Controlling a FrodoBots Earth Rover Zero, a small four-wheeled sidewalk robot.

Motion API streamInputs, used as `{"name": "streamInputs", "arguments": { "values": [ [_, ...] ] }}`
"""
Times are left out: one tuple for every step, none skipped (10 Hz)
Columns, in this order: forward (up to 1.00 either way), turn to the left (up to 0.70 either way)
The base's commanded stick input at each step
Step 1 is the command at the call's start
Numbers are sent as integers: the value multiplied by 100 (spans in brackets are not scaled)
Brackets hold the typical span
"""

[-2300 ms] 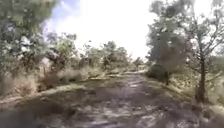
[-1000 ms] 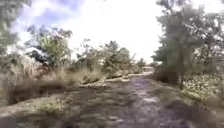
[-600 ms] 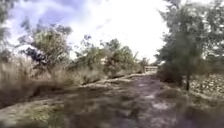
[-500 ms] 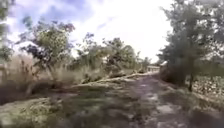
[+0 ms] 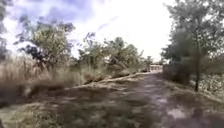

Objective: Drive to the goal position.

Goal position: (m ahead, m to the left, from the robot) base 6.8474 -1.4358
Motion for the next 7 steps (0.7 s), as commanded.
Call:
{"name": "streamInputs", "arguments": {
  "values": [
    [100, -25],
    [100, -38],
    [100, -40],
    [100, -31],
    [100, -14],
    [100, -2],
    [48, 0]
  ]
}}
